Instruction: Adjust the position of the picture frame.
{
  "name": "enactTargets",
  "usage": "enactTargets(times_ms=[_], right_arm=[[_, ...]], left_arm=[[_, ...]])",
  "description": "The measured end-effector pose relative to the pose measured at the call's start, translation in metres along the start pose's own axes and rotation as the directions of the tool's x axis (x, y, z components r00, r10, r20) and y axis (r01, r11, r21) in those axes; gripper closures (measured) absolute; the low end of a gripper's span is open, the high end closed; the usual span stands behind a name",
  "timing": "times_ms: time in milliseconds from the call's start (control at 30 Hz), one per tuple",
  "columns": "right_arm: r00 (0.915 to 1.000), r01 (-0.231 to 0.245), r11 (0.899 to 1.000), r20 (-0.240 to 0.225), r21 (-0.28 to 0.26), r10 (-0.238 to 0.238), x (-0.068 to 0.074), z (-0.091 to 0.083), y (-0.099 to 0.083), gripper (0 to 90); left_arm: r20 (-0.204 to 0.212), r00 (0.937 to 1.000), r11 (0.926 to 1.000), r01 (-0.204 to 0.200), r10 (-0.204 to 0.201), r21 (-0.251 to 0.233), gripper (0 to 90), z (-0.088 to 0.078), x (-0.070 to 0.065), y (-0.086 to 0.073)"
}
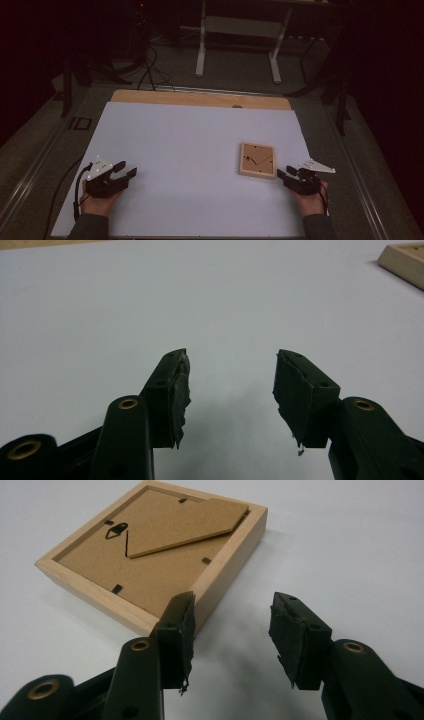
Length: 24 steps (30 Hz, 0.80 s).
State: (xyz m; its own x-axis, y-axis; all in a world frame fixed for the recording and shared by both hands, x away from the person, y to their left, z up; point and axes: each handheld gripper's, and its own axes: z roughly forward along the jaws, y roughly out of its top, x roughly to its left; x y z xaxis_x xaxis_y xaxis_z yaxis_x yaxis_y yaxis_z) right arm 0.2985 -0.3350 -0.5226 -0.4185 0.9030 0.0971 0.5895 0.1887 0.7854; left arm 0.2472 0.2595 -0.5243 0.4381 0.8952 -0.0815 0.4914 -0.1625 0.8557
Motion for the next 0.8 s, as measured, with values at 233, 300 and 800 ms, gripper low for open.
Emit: enactTargets(times_ms=[233, 300, 800], right_arm=[[0.9999, 0.000, 1.000, -0.014, -0.023, 0.000, -0.005, -0.003, 0.009, 53.3], [0.9999, -0.002, 1.000, -0.016, -0.029, 0.002, -0.007, -0.003, 0.012, 54.8], [0.9993, 0.035, 0.999, -0.014, -0.007, -0.035, -0.011, 0.012, 0.023, 88.5]], left_arm=[[0.004, 1.0000, 1.0000, -0.008, 0.008, 0.006, 47.5, 0.001, -0.002, -0.001], [0.002, 1.0000, 0.9999, -0.008, 0.008, 0.010, 47.4, 0.001, -0.002, -0.001], [-0.005, 0.9999, 0.9998, -0.012, 0.012, 0.014, 47.2, 0.002, -0.002, -0.001]])
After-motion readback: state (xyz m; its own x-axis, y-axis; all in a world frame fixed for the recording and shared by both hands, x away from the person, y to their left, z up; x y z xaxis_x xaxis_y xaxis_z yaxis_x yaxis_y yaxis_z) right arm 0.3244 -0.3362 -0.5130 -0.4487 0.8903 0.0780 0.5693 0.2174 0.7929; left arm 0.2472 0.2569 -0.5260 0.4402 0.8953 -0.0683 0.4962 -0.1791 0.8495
